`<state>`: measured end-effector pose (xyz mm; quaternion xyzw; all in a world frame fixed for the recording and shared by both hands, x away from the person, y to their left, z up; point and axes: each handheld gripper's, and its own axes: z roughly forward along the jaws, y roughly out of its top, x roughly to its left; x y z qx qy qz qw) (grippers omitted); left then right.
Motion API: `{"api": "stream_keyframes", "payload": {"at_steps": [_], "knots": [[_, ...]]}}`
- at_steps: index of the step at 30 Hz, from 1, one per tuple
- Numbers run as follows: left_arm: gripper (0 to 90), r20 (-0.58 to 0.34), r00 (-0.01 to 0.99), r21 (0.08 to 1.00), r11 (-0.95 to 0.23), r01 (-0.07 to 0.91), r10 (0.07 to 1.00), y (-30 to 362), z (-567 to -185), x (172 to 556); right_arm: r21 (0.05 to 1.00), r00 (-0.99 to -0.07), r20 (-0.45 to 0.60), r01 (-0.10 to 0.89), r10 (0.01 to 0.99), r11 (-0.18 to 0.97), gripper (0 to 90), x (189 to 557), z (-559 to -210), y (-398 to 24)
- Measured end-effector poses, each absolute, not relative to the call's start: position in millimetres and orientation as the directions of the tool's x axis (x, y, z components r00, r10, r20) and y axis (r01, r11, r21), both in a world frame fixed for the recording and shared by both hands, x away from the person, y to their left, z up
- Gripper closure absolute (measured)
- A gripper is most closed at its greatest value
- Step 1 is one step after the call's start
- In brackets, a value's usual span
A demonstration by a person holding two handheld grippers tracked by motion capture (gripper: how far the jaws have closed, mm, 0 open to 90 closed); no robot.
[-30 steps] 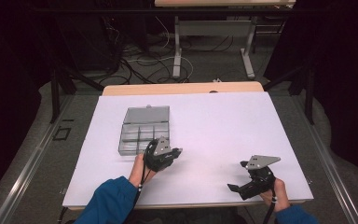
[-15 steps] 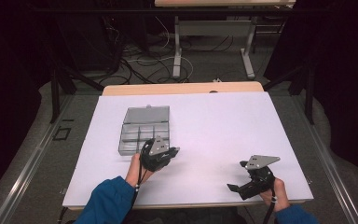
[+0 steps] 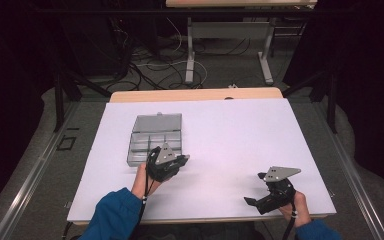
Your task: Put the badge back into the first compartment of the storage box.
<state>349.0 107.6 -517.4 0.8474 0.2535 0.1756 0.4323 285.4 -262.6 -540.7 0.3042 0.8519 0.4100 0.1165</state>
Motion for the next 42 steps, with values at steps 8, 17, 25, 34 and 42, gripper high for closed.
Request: {"api": "stream_keyframes", "payload": {"at_steps": [8,17,25,34,42], "knots": [[81.8,0.085,0.801,0.823,-0.495,0.279,0.592,115.3,-512.9,351.4,0.759,-0.793,0.045,0.422,0.607,0.495,0.2,284.7,-541.0,-260.4],[81.8,0.078,0.792,0.830,-0.480,0.286,0.606,120.3,-511.9,353.3,0.765,-0.803,0.043,0.410,0.595,0.497,0.1,284.1,-540.9,-260.5],[81.8,0.080,0.779,0.831,-0.473,0.292,0.622,126.6,-509.8,356.0,0.767,-0.804,0.034,0.403,0.594,0.500,0.1,284.4,-540.7,-262.1],[81.9,0.083,0.765,0.827,-0.472,0.306,0.639,134.5,-507.9,359.8,0.764,-0.798,0.041,0.413,0.602,0.495,0.1,282.6,-540.8,-262.7],[81.9,0.080,0.751,0.826,-0.466,0.318,0.655,143.7,-506.5,362.8,0.760,-0.798,0.034,0.411,0.601,0.503,0.1,283.9,-541.2,-260.8]]}}
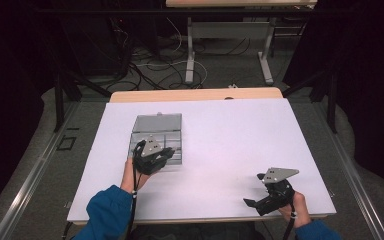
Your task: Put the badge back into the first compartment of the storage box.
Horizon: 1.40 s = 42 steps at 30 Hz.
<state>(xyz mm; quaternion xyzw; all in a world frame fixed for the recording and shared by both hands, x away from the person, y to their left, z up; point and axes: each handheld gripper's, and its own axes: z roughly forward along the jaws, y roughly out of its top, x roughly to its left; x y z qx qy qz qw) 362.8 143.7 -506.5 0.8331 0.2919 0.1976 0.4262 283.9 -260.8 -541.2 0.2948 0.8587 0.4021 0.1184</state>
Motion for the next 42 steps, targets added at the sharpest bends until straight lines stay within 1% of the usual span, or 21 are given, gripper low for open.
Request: {"api": "stream_keyframes", "payload": {"at_steps": [2,5,11,18,28,36,42], "knots": [[81.9,0.082,0.745,0.832,-0.456,0.314,0.662,145.5,-506.5,364.0,0.762,-0.806,0.023,0.397,0.591,0.511,0.1,285.0,-541.1,-261.8],[81.9,0.081,0.742,0.832,-0.455,0.317,0.665,148.4,-505.3,365.0,0.760,-0.799,0.035,0.412,0.601,0.503,0.1,284.1,-541.4,-260.8],[81.9,0.083,0.731,0.836,-0.447,0.318,0.677,155.2,-503.7,367.8,0.761,-0.800,0.034,0.410,0.599,0.504,0.1,284.5,-541.0,-261.7],[81.9,0.061,0.714,0.850,-0.411,0.330,0.698,162.2,-500.8,370.0,0.759,-0.797,0.042,0.417,0.602,0.500,0.1,284.0,-540.8,-261.7],[81.9,0.039,0.703,0.849,-0.394,0.351,0.710,173.6,-498.6,374.3,0.762,-0.798,0.039,0.413,0.601,0.499,0.1,284.7,-541.4,-261.0],[81.9,0.040,0.679,0.855,-0.377,0.357,0.733,184.1,-497.1,379.8,0.763,-0.807,0.024,0.396,0.590,0.511,0.1,285.2,-540.6,-262.1],[81.9,0.029,0.661,0.857,-0.359,0.369,0.750,193.1,-497.3,383.8,0.761,-0.802,0.039,0.411,0.596,0.502,0.1,284.5,-540.8,-261.1]]}}
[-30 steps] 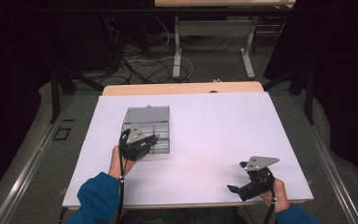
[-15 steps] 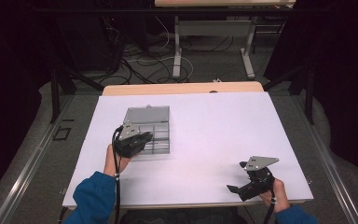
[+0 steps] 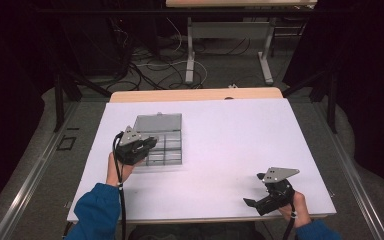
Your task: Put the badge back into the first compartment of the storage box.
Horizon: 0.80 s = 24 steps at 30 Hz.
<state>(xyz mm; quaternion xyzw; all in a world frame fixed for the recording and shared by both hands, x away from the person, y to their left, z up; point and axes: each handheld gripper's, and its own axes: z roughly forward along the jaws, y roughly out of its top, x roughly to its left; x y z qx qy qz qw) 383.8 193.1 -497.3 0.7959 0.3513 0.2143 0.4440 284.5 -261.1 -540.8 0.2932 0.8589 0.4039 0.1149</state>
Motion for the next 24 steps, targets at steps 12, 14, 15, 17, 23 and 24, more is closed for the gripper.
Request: {"api": "stream_keyframes", "payload": {"at_steps": [12,14,15,17,23,24], "knots": [[81.9,0.016,0.629,0.858,-0.334,0.391,0.777,205.1,-500.9,390.9,0.758,-0.804,0.034,0.408,0.593,0.509,0.1,285.5,-541.2,-259.4],[81.9,0.008,0.624,0.858,-0.326,0.397,0.781,207.0,-501.8,392.1,0.759,-0.804,0.035,0.408,0.593,0.508,0.1,285.2,-540.8,-260.1],[81.9,0.011,0.621,0.858,-0.327,0.397,0.784,207.9,-502.1,392.7,0.754,-0.806,0.037,0.411,0.591,0.513,0.1,285.4,-540.3,-260.4],[81.9,0.008,0.618,0.857,-0.324,0.401,0.786,209.9,-502.5,393.7,0.759,-0.805,0.035,0.407,0.592,0.508,0.1,285.7,-541.0,-260.1],[81.9,-0.012,0.601,0.857,-0.301,0.419,0.799,216.1,-505.8,396.6,0.757,-0.800,0.025,0.407,0.600,0.512,0.1,286.4,-541.5,-259.8],[81.9,-0.021,0.598,0.857,-0.293,0.424,0.801,217.2,-506.5,397.2,0.755,-0.798,0.032,0.413,0.602,0.508,0.1,286.1,-541.6,-260.0]]}}
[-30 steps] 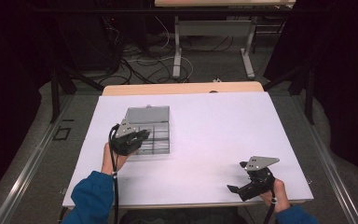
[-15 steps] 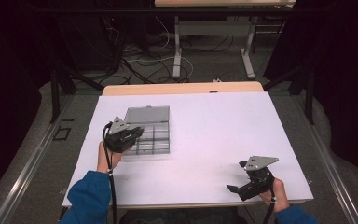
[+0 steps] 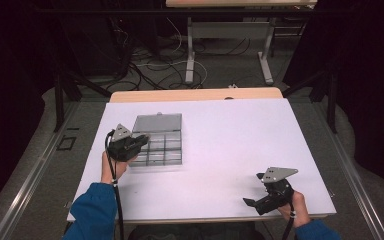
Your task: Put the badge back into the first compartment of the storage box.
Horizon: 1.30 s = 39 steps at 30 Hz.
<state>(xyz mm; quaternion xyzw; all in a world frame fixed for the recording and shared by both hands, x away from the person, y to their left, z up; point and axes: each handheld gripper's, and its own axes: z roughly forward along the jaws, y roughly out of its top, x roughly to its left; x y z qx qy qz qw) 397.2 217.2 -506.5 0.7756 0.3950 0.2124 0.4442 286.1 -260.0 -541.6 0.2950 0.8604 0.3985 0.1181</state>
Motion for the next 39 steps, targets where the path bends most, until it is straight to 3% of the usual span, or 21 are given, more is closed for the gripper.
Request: {"api": "stream_keyframes", "payload": {"at_steps": [39], "knots": [[81.9,-0.025,0.527,0.827,-0.278,0.489,0.850,228.0,-522.3,414.1,0.758,-0.799,0.034,0.412,0.601,0.505,0.1,286.8,-542.5,-259.6]]}}
